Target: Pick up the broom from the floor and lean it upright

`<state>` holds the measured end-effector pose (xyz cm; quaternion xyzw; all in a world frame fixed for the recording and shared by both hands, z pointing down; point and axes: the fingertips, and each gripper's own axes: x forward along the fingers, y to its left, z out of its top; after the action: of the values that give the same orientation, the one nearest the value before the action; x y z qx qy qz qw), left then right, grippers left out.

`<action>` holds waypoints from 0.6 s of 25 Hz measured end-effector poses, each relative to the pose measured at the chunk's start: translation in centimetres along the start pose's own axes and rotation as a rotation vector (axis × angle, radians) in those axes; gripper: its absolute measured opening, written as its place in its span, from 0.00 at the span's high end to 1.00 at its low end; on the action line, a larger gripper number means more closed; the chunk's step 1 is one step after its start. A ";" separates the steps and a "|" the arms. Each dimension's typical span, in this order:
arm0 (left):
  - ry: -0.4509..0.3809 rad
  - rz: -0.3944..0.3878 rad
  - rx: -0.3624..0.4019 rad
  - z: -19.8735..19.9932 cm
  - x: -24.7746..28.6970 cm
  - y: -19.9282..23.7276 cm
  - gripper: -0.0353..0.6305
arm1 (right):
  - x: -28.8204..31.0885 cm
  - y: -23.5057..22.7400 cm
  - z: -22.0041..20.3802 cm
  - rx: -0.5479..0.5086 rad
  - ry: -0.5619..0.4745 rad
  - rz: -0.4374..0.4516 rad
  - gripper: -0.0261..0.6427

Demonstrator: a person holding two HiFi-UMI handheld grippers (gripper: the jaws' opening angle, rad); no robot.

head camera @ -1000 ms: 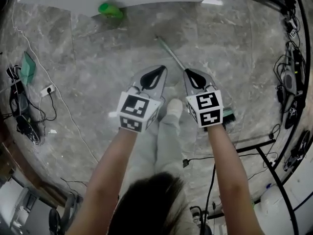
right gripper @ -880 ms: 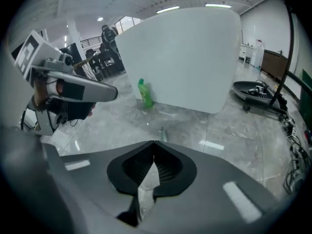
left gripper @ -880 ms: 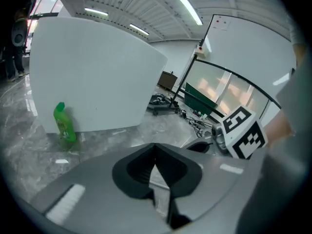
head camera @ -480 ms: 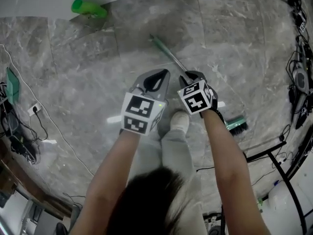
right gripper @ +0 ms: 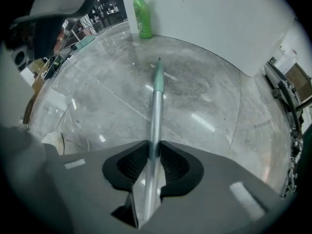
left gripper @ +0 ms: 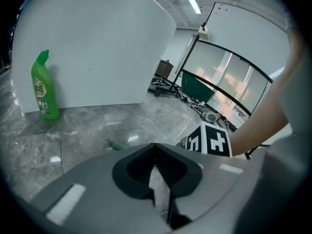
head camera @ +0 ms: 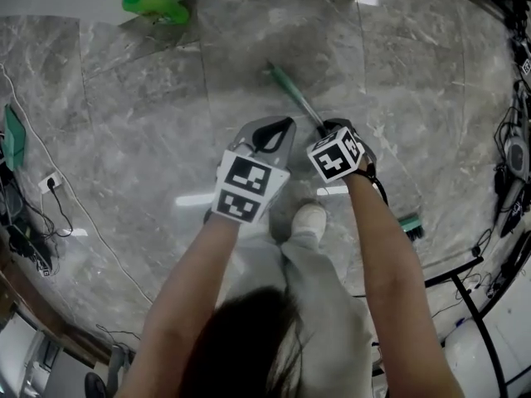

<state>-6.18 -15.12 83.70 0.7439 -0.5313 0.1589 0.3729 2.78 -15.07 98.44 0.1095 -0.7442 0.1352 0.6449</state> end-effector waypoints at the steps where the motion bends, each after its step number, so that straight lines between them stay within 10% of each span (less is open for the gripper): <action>1: -0.002 0.004 -0.004 -0.1 0.0 0.3 0.95 | 0.3 -0.1 0.0 0.002 0.006 0.000 0.83; 15: -0.031 0.052 -0.034 2.9 -1.7 0.3 0.95 | -4.5 -0.1 1.5 0.046 -0.061 0.027 0.85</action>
<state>-7.58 -16.10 80.74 0.7258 -0.5588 0.1478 0.3730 2.08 -15.74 93.80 0.1182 -0.7616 0.1577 0.6174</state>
